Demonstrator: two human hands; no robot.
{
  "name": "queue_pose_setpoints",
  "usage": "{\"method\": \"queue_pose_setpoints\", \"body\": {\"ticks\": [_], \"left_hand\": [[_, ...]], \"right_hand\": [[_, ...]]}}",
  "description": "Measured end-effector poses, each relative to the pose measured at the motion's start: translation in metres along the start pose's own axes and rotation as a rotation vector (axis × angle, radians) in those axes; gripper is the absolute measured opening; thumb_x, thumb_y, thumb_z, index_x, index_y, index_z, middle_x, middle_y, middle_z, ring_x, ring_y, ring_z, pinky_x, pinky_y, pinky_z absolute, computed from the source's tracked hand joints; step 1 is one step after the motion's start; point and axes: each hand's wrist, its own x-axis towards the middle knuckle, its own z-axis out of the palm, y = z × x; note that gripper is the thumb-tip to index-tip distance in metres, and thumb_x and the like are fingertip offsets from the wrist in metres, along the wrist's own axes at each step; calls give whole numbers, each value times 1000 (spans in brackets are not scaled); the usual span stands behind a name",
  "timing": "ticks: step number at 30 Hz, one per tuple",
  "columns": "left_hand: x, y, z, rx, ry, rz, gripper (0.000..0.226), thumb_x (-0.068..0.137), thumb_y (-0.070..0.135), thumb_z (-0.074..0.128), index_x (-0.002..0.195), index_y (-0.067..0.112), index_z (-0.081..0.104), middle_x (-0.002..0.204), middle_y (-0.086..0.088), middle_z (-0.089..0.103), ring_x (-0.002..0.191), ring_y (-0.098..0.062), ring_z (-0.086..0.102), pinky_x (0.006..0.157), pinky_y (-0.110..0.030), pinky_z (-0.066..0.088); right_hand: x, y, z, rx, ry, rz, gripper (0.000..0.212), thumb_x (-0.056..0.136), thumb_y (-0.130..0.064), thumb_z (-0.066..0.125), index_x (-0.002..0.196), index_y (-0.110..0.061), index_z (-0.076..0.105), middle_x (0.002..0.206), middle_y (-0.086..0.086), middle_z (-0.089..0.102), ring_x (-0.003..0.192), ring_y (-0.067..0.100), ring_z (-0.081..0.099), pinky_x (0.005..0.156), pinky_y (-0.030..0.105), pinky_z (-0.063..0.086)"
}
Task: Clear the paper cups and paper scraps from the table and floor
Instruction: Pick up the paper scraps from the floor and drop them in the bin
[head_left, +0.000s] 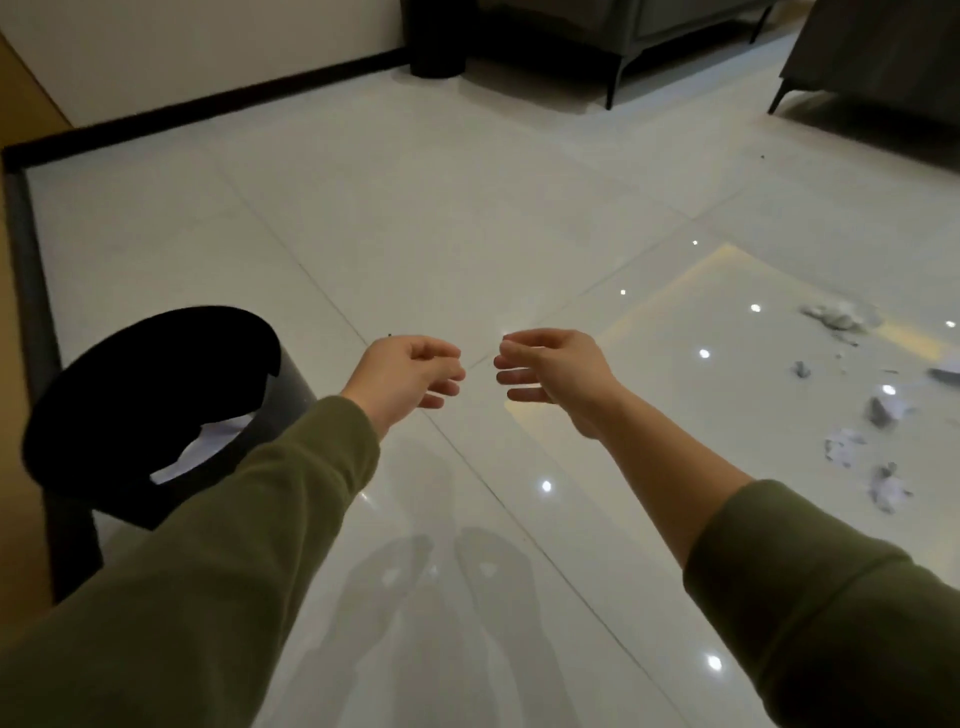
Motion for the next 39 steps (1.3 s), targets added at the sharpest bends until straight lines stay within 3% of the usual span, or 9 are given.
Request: {"method": "queue_pose_setpoints", "body": {"ticks": [6, 11, 18, 22, 27, 33, 35, 37, 39], "left_hand": [[11, -76, 18, 41, -71, -80, 8, 88, 18, 61, 90, 24, 65, 85, 2, 72, 76, -10, 69, 62, -19, 54], [1, -150, 25, 201, -139, -208, 12, 84, 13, 65, 94, 19, 66, 86, -1, 70, 79, -15, 66, 65, -22, 51], [-15, -209, 31, 461, -164, -356, 30, 79, 18, 72, 109, 16, 65, 102, -2, 66, 96, -20, 61, 95, -34, 48], [-25, -224, 37, 662, -206, -226, 36, 76, 24, 75, 110, 19, 65, 97, 4, 63, 91, -14, 59, 88, -25, 46], [-26, -227, 50, 880, -300, -68, 9, 87, 22, 63, 93, 20, 69, 93, 0, 66, 84, -17, 59, 79, -24, 45], [-29, -227, 59, 1072, -332, 30, 6, 92, 21, 54, 86, 21, 52, 91, 0, 53, 79, -14, 51, 69, -22, 36], [-27, -219, 62, 957, -286, -27, 8, 93, 20, 50, 86, 19, 51, 91, -2, 54, 79, -16, 51, 68, -22, 39], [-16, -201, 68, 614, -188, -150, 8, 92, 20, 52, 85, 18, 53, 86, -3, 58, 80, -19, 55, 71, -28, 47], [-4, -174, 80, 282, -145, -148, 8, 86, 16, 63, 84, 19, 56, 80, -3, 60, 75, -19, 58, 67, -29, 50]], "right_hand": [[2, 81, 19, 0, 15, 110, 24, 88, -19, 63, 110, -8, 61, 92, 7, 69, 83, 18, 69, 69, 27, 58], [-5, 139, 32, 24, 15, 233, 17, 88, -16, 63, 104, -11, 61, 89, 7, 69, 79, 17, 69, 65, 24, 58], [-15, 196, 56, 105, 4, 412, 14, 85, -11, 65, 99, -11, 62, 87, 8, 69, 76, 18, 68, 65, 25, 58], [-18, 213, 60, 133, 26, 462, 15, 83, -6, 66, 97, -10, 63, 85, 9, 68, 69, 17, 66, 60, 23, 58], [-20, 217, 53, 135, 60, 477, 15, 82, -5, 66, 96, -10, 63, 80, 6, 68, 65, 15, 66, 54, 21, 55], [-23, 208, 41, 192, 92, 441, 12, 85, -6, 63, 96, -11, 62, 87, 9, 68, 72, 17, 66, 62, 24, 57], [-26, 205, 35, 204, 100, 422, 14, 85, -6, 63, 98, -10, 62, 88, 8, 68, 73, 17, 67, 65, 26, 57], [-28, 201, 28, 203, 127, 390, 13, 86, -9, 63, 98, -10, 63, 88, 8, 68, 75, 17, 67, 66, 26, 57], [-30, 197, 17, 189, 164, 358, 13, 88, -15, 63, 98, -8, 64, 89, 9, 68, 77, 16, 66, 67, 25, 57]]}}
